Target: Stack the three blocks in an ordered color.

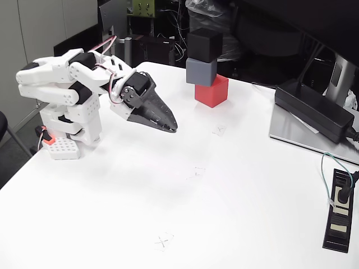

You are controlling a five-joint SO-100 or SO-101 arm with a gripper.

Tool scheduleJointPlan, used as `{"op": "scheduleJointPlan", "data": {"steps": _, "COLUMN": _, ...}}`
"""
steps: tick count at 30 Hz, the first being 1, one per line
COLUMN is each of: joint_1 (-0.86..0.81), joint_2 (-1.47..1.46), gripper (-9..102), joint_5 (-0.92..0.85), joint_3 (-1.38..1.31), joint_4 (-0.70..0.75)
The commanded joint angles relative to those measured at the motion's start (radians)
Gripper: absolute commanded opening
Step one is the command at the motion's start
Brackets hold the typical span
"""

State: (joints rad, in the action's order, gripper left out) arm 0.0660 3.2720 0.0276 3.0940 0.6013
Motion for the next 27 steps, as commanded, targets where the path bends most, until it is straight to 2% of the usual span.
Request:
{"op": "scheduleJointPlan", "data": {"steps": 1, "joint_1": -0.002, "joint_2": 0.006, "gripper": 0, "joint_5": 0.005, "joint_3": -0.003, "joint_4": -0.005}}
{"op": "scheduleJointPlan", "data": {"steps": 23, "joint_1": 0.002, "joint_2": 0.005, "gripper": -1, "joint_5": 0.014, "joint_3": -0.003, "joint_4": -0.006}}
{"op": "scheduleJointPlan", "data": {"steps": 27, "joint_1": 0.052, "joint_2": 0.005, "gripper": -1, "joint_5": 0.014, "joint_3": -0.003, "joint_4": -0.006}}
